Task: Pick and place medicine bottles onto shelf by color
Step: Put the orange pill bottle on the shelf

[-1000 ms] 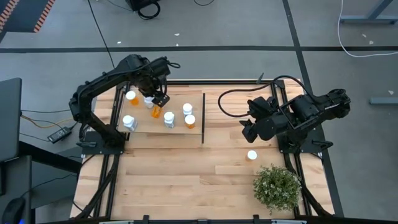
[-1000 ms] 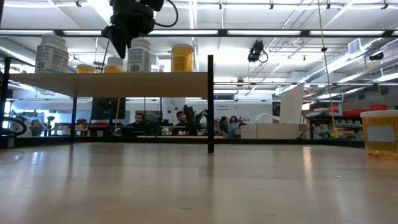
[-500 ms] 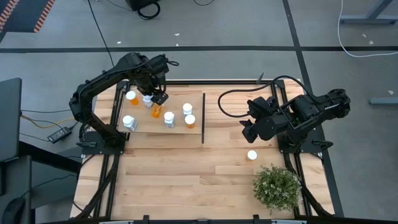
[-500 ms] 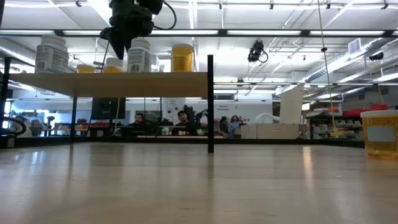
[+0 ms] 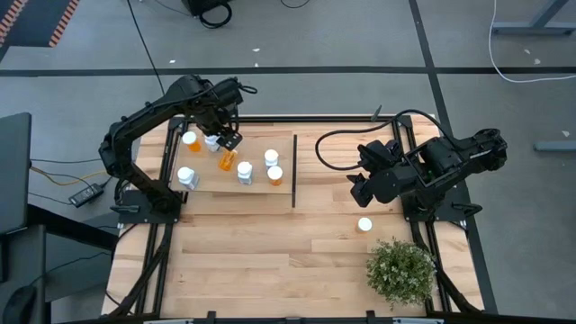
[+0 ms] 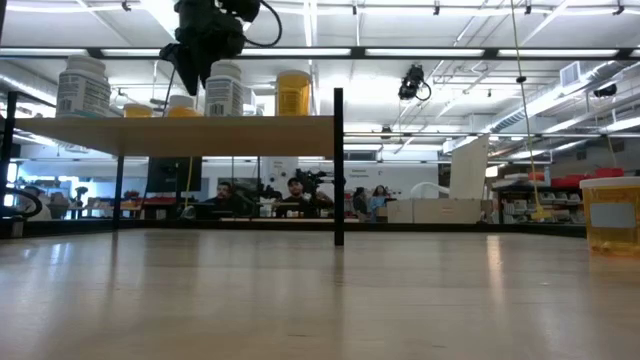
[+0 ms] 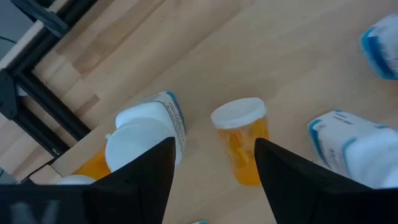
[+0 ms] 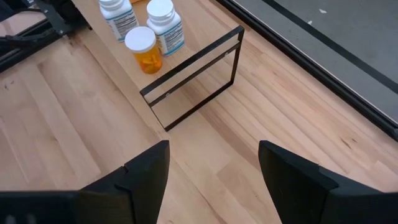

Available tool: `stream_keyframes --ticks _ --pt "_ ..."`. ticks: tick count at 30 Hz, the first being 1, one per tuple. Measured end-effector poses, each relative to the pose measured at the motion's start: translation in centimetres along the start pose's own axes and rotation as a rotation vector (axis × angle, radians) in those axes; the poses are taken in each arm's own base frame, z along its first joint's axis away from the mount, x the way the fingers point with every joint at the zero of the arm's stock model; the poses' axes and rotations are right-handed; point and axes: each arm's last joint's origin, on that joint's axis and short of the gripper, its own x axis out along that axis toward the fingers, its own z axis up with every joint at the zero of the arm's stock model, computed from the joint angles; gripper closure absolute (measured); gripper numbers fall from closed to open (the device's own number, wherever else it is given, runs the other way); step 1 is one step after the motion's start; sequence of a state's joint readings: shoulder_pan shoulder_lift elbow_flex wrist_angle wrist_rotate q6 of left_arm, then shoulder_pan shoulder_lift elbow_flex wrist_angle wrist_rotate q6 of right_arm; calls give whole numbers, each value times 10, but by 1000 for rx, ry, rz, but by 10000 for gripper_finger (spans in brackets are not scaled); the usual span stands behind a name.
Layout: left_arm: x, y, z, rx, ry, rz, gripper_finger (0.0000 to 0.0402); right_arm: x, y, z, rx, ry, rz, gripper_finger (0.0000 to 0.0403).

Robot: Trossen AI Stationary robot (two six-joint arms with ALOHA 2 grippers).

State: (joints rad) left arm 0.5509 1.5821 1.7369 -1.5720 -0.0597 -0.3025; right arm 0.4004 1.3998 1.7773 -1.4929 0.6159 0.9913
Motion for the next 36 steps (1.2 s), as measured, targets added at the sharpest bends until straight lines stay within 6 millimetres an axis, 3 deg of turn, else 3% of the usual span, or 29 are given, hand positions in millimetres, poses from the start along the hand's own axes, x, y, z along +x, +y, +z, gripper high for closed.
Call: stream_keyframes --ticks 6,10,28,36 --pt "-18 -14 -4 21 -63 -44 185 0 0 0 -8 0 0 150" --pt "-19 -26 -7 30 -76 -64 190 0 0 0 -10 0 0 150" --pt "34 -28 -11 -31 86 -10 178 0 0 0 -46 0 0 150" --pt "39 -31 -6 -33 39 -34 177 0 0 0 -45 0 0 150"
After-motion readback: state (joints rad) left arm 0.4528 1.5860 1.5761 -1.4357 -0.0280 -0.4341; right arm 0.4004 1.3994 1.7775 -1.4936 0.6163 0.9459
